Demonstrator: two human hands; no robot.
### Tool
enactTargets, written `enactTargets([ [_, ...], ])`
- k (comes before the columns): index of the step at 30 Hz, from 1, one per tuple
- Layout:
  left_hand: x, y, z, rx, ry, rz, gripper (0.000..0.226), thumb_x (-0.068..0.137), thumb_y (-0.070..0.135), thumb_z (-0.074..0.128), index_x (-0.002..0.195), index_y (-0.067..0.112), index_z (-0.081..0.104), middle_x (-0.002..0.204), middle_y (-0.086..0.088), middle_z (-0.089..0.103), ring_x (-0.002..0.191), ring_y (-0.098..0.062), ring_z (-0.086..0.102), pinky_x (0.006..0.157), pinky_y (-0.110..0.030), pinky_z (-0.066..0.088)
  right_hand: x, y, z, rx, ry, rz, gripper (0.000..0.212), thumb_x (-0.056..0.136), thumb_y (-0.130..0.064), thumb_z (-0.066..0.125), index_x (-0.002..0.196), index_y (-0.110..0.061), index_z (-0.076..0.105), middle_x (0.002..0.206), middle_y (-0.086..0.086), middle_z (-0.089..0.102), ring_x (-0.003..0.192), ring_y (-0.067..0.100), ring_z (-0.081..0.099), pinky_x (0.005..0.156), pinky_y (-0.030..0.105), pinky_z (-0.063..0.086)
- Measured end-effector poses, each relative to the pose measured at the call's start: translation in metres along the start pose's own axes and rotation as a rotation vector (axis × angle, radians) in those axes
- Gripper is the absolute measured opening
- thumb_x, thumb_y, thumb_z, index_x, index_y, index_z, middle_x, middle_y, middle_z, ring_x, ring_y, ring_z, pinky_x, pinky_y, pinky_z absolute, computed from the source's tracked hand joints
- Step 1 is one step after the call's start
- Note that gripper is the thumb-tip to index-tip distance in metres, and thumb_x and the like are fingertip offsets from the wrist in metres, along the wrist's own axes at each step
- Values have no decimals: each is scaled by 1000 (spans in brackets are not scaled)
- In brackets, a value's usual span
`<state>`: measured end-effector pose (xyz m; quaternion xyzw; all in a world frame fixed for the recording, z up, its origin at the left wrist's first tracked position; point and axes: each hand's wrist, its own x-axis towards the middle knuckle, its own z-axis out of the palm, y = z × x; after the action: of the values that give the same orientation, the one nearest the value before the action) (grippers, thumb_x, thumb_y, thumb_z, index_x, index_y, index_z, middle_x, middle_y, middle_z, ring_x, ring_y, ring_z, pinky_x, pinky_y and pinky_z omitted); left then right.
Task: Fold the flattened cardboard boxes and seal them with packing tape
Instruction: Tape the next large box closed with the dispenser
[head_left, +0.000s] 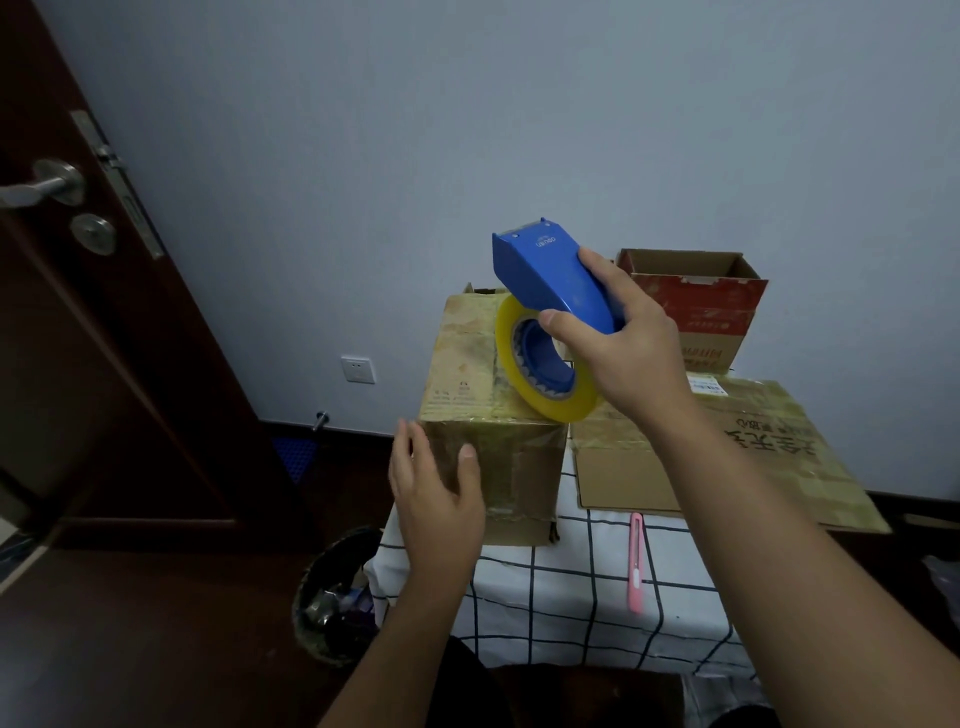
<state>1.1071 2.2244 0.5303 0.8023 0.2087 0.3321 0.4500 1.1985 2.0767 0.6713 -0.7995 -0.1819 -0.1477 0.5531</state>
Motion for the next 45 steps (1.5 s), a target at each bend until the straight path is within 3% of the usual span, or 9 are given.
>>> enactTargets([
  [3, 11, 6, -1, 211, 53, 238, 82, 93, 60, 42, 156, 14, 14, 163, -7, 15, 150, -17, 5, 119, -38, 12, -1, -1, 0, -2, -8, 1, 67, 81, -46, 75, 141, -46, 46, 126, -19, 52, 108, 7, 58, 91, 34, 54],
  [5, 26, 12, 0, 324, 23, 446, 70, 93, 58, 45, 146, 13, 39, 154, -10, 37, 146, -26, 24, 116, -41, 22, -1, -1, -1, 3, -7, 8, 67, 81, -45, 75, 141, -46, 46, 125, -20, 52, 108, 6, 57, 91, 33, 54],
  [7, 40, 13, 5, 377, -31, 605, 55, 92, 55, 48, 121, 10, 62, 128, -8, 61, 124, -28, 53, 104, -41, 39, -1, -2, -2, 0, -11, 12, 67, 80, -46, 75, 141, -46, 46, 124, -20, 52, 108, 6, 57, 93, 34, 53],
  [9, 47, 11, 8, 401, -49, 683, 46, 92, 53, 51, 103, 12, 67, 108, -3, 67, 103, -24, 62, 94, -37, 42, -1, -2, -3, 1, -18, 11, 67, 80, -47, 75, 141, -47, 47, 123, -20, 52, 109, 9, 58, 93, 38, 53],
  [12, 47, 8, 9, 434, -5, 742, 45, 90, 55, 56, 97, 12, 66, 103, -3, 66, 99, -22, 60, 91, -39, 42, -3, -1, -2, -1, -24, 4, 68, 80, -48, 74, 141, -46, 46, 124, -18, 52, 109, 11, 57, 92, 40, 54],
  [21, 32, 29, 23, 638, 21, 548, 73, 74, 77, 50, 98, 9, 60, 100, -10, 61, 96, -33, 56, 94, -50, 40, -4, 1, -1, -15, -13, 0, 70, 80, -49, 73, 143, -45, 44, 126, -15, 53, 112, 13, 56, 94, 41, 52],
  [27, 23, 40, 34, 667, 40, 445, 75, 68, 77, 54, 94, 7, 57, 101, -13, 59, 102, -36, 54, 107, -56, 31, -4, 4, -1, -8, -2, 5, 71, 77, -54, 71, 142, -47, 43, 128, -12, 55, 111, 14, 56, 93, 43, 52],
  [35, 17, 50, 41, 703, 15, 352, 76, 69, 78, 51, 92, 6, 54, 99, -15, 59, 102, -38, 54, 109, -60, 30, -6, 3, -1, -6, 9, -4, 71, 80, -53, 71, 144, -44, 43, 126, -8, 56, 109, 13, 56, 93, 42, 51],
  [45, 7, 64, 46, 768, -48, 387, 64, 73, 71, 63, 101, 13, 65, 103, -18, 61, 105, -40, 55, 107, -67, 27, -31, 19, -58, 133, 328, 29, 72, 77, -52, 74, 142, -44, 44, 128, -20, 56, 113, 6, 58, 91, 39, 55],
])
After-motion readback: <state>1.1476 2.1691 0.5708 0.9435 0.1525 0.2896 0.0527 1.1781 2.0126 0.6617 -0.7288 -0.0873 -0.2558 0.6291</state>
